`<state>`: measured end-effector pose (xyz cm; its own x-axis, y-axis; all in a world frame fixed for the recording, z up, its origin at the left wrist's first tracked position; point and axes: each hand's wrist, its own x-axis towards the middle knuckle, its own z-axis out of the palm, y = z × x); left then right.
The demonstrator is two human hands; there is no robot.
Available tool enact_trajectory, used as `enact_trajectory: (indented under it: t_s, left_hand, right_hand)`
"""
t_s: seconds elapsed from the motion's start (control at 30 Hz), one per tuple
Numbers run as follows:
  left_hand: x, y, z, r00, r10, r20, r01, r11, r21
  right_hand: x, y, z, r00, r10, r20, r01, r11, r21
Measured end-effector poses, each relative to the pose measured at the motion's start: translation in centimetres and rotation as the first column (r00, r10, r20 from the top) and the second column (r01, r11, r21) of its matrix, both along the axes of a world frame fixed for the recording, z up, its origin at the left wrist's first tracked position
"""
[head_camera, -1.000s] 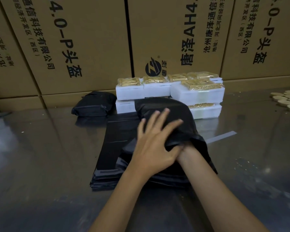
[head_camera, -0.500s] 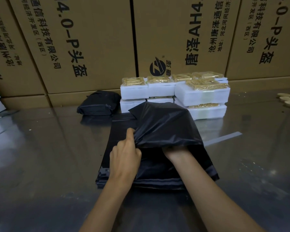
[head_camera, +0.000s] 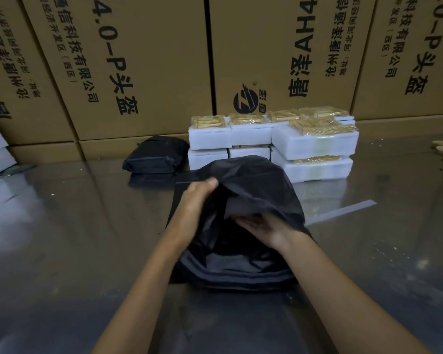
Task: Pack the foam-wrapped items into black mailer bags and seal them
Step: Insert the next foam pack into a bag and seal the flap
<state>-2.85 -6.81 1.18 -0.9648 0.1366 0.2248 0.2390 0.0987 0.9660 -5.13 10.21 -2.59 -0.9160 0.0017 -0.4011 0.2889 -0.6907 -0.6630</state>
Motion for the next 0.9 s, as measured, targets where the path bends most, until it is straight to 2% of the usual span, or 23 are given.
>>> enact_trajectory:
  t_s: [0.07,0.1,0.2,0.3,0.37,0.47,0.5,0.57,0.63,0.7,0.77,0.83,0.9]
  left_hand:
    - [-2.4,0.7,1.3,1.0,-0.008,0.002,0.008,0.994,0.108]
    - [-3.9,1.2,1.5,0.999,0.033,0.007,-0.033,0.995,0.09]
    - [-7.7,2.5,0.3,0.99,0.081,0.112,-0.065,0.988,-0.141]
    - [-9.2,2.8,-2.8,0.943,-0.063,0.327,0.115,0.983,-0.145]
    - [-9.2,3.0,-4.2,0.925,0.009,0.379,0.089,0.967,-0.239]
    - [-9.2,3.6,-4.9,0.95,0.142,0.279,0.031,0.845,-0.534]
    - [-9.2,3.8,-5.0,0.959,0.146,0.244,0.025,0.811,-0.585]
    - [-9.1,3.7,-5.2,0.97,0.16,0.184,-0.007,0.773,-0.634]
    - [-8.9,3.1,-5.6,0.975,0.175,0.134,-0.042,0.745,-0.666]
    - [-8.8,2.5,-6.0,0.981,0.171,0.09,-0.062,0.718,-0.693]
    - [-8.4,2.3,-6.3,0.99,0.129,0.048,-0.058,0.708,-0.704]
    - [-7.9,2.1,-6.4,0.996,0.082,0.02,-0.045,0.716,-0.697]
    - [-7.4,1.9,-6.0,0.998,0.062,-0.018,-0.058,0.735,-0.675]
  right_hand:
    - [0.3,-0.3,-0.1,1.0,0.015,-0.021,-0.016,1.0,-0.019]
    - [0.4,-0.3,-0.2,0.999,0.008,-0.034,-0.008,1.0,-0.025]
    - [1.2,-0.3,-0.6,0.998,-0.031,-0.059,0.03,0.999,-0.013]
    - [1.7,-0.7,-0.9,0.993,-0.056,-0.109,0.06,0.998,0.034]
    - [2.2,-1.3,-1.1,0.992,-0.045,-0.121,0.05,0.998,0.039]
    - [3.0,-1.4,-0.7,0.99,-0.086,-0.115,0.087,0.996,-0.002]
    - [3.3,-1.2,-0.3,0.99,-0.091,-0.108,0.094,0.995,0.026]
    - [3.7,-0.4,0.5,0.995,-0.05,-0.089,0.066,0.98,0.19]
    - [4.3,0.7,1.5,0.997,0.059,-0.044,-0.035,0.906,0.422]
    - [5.8,1.8,2.6,0.972,0.231,0.042,-0.201,0.729,0.654]
    - [7.9,3.1,3.5,0.914,0.4,0.061,-0.289,0.538,0.792]
    - [10.2,4.7,5.3,0.799,0.594,0.091,-0.382,0.385,0.84]
    - [12.1,6.5,8.2,0.636,0.766,0.097,-0.461,0.276,0.843]
